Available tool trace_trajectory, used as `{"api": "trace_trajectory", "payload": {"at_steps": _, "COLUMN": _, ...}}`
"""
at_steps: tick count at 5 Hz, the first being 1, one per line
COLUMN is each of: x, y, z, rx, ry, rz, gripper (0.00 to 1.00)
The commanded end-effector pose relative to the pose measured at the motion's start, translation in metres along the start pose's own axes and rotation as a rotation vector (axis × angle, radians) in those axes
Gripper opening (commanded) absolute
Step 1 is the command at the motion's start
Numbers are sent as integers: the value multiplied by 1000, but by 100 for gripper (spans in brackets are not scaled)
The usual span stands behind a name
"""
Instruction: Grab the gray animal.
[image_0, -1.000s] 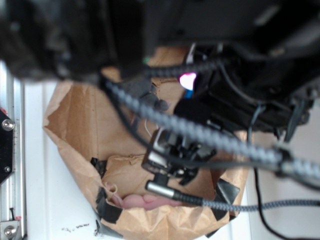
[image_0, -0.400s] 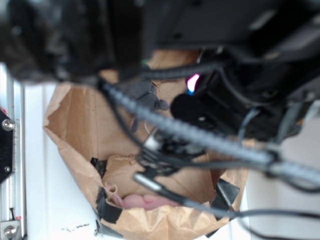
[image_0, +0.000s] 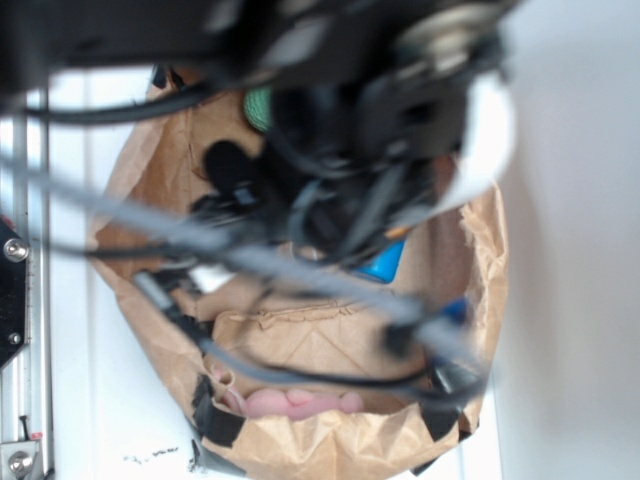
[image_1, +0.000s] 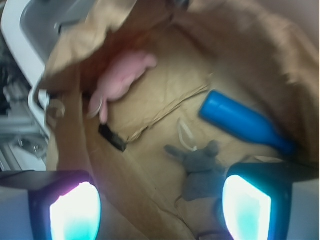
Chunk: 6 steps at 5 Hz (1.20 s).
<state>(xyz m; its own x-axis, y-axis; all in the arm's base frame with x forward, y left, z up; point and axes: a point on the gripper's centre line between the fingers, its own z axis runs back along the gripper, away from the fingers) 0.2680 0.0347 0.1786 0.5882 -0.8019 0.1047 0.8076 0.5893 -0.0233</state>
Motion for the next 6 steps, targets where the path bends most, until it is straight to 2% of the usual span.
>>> {"api": "trace_trajectory", "payload": {"at_steps": 1, "x": -3, "y": 32, "z": -25, "rx": 87, "ry": -100, "rz": -104, "gripper": 100}}
{"api": "trace_trajectory", "payload": {"at_steps": 2, "x": -1, "y": 52, "z": -45, "rx": 86, "ry": -48, "rz": -125, "gripper": 100}}
{"api": "trace_trajectory", "payload": {"at_steps": 3, "x": 3, "y": 56, "z": -70, "rx": 166, "ry": 22, "rz": -187, "gripper": 100}}
{"api": "trace_trajectory", "payload": {"at_steps": 4, "x": 5, "y": 48, "z": -91, "rx": 228, "ry": 113, "rz": -171, "gripper": 100}}
{"api": "trace_trajectory", "payload": {"at_steps": 5, "x": 3, "y": 49, "z": -91, "rx": 176, "ry": 117, "rz": -172, "gripper": 100}}
{"api": "trace_trajectory", "payload": {"at_steps": 6, "x": 2, "y": 40, "z": -72, "rx": 116, "ry": 63, "rz": -162, "gripper": 100}}
